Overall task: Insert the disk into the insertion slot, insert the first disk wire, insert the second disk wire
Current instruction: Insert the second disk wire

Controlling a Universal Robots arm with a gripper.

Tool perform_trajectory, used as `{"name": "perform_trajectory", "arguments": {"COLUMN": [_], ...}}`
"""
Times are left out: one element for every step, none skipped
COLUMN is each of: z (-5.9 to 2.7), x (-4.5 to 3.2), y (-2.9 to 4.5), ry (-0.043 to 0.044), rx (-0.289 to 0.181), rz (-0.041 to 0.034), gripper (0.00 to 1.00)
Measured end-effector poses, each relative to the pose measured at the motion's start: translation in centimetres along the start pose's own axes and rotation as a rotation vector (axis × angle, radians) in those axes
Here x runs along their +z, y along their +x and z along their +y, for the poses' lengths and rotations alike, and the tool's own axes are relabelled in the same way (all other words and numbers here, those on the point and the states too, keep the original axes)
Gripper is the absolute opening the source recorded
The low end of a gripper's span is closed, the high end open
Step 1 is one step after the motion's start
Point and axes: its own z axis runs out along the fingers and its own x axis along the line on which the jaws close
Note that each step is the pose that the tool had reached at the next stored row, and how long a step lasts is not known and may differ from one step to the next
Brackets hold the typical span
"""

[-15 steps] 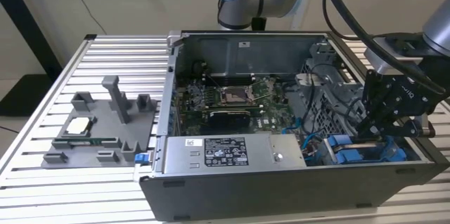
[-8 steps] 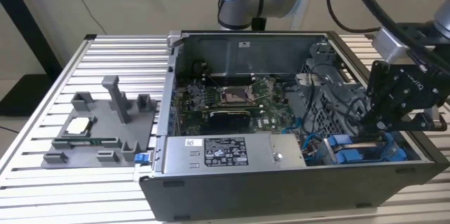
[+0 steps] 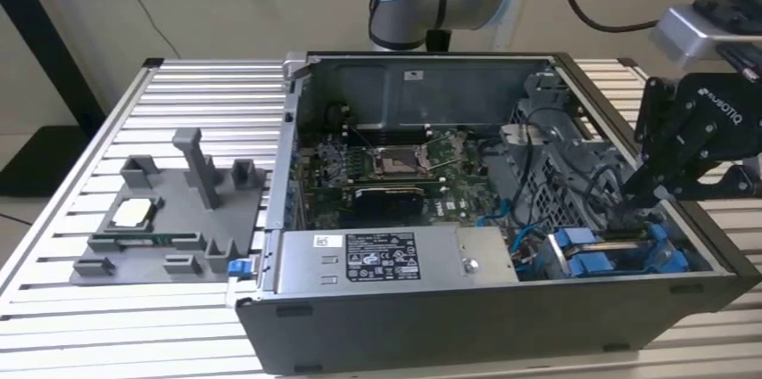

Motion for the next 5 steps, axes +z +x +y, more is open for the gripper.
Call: {"name": "perform_trajectory", "arguments": {"z": [0.00, 0.00, 0.00, 0.00, 0.00], "x": [0.00, 0.00, 0.00, -0.01, -0.01], "y": [0.00, 0.00, 0.00, 0.00, 0.00], "ry": [0.0000, 0.0000, 0.0000, 0.0000, 0.0000], "rx": [0.000, 0.000, 0.000, 0.000, 0.000], "rz": [0.0002, 0.0004, 0.0007, 0.0012, 0.0013], "gripper": [0.24, 0.24, 0.24, 0.24, 0.24]}}
